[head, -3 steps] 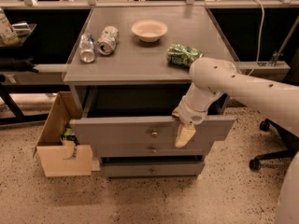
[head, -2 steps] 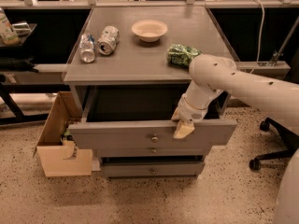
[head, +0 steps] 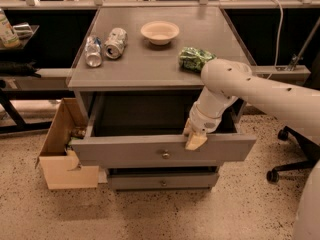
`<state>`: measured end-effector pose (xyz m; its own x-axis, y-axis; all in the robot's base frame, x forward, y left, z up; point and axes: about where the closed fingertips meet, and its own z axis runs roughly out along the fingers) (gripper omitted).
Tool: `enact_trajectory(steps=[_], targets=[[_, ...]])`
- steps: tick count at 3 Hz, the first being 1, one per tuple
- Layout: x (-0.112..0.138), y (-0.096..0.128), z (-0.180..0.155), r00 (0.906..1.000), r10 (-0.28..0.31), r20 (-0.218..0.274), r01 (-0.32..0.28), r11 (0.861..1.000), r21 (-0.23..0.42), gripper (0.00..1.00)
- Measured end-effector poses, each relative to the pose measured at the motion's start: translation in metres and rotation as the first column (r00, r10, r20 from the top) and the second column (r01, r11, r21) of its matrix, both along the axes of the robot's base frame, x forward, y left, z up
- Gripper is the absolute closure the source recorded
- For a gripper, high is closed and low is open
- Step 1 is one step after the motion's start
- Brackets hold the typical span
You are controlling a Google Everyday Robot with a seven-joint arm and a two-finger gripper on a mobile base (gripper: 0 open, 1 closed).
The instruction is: Open top drawer
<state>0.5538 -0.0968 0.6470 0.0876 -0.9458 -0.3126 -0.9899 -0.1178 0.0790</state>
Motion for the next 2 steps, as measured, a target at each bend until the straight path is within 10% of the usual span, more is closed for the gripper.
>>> enact_trajectory(steps=[2], targets=[[-0.0063,0.0036,-0.0006,0.9999,0.017,-0.003,-0.017,1.000,0.015,0.82]])
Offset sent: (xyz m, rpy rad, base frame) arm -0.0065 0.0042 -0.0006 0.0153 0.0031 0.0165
